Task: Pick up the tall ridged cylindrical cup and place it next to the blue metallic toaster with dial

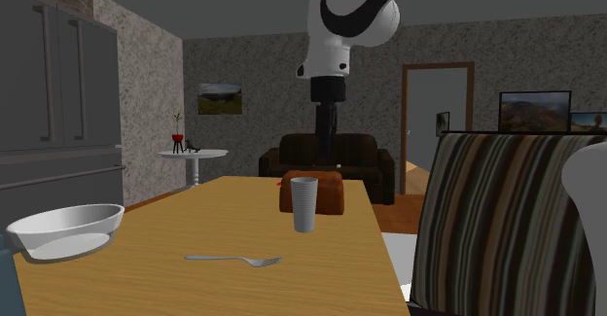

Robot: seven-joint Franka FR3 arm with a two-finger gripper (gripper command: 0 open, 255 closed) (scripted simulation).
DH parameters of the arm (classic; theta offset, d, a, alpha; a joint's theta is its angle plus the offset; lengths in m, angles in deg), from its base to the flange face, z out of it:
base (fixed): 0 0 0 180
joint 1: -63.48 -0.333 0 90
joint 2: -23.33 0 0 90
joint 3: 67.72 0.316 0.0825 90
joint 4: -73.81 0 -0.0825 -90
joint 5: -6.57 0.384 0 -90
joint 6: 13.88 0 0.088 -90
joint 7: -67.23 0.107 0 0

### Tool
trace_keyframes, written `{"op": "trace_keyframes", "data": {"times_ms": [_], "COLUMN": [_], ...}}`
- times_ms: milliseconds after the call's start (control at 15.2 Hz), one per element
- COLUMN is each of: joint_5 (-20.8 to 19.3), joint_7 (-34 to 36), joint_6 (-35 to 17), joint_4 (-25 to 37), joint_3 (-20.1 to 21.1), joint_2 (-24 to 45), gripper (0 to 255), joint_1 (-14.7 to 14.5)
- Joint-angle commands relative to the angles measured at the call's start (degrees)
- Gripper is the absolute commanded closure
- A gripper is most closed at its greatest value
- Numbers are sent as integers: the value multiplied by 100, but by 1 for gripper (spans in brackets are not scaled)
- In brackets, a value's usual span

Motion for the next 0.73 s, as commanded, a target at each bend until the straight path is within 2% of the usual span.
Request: {"op": "trace_keyframes", "data": {"times_ms": [0, 330, 660], "joint_5": [58, 428, 1094], "joint_7": [-238, -888, -1651], "joint_6": [-289, -889, -1309], "joint_4": [155, 673, 1389], "joint_3": [-200, -631, -905], "joint_2": [384, 1412, 2551], "gripper": [0, 0, 0], "joint_1": [4, 18, 148]}}
